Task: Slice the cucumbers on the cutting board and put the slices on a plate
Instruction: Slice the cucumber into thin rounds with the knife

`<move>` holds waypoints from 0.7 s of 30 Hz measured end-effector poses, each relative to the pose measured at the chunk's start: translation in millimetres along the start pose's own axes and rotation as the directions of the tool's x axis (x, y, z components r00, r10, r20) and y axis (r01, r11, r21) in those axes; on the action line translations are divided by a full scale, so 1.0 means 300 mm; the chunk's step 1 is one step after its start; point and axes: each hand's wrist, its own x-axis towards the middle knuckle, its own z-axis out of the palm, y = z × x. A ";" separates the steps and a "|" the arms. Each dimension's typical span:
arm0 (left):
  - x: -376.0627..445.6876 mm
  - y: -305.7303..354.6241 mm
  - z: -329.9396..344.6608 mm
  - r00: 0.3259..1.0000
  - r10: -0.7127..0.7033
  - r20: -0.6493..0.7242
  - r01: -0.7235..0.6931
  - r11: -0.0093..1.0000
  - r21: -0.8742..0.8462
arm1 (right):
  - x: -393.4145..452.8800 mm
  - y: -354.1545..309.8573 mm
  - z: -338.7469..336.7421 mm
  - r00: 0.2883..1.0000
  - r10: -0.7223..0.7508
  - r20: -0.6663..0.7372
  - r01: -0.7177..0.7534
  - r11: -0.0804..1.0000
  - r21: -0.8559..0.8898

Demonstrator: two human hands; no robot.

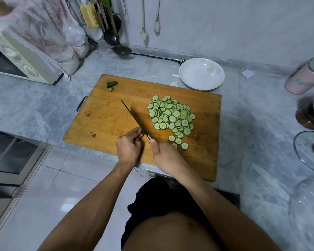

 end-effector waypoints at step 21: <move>0.001 -0.007 0.002 0.996 0.056 -0.072 -0.057 0.998 -0.017 | -0.083 0.021 -0.092 0.998 -0.053 -0.030 0.056 0.994 0.091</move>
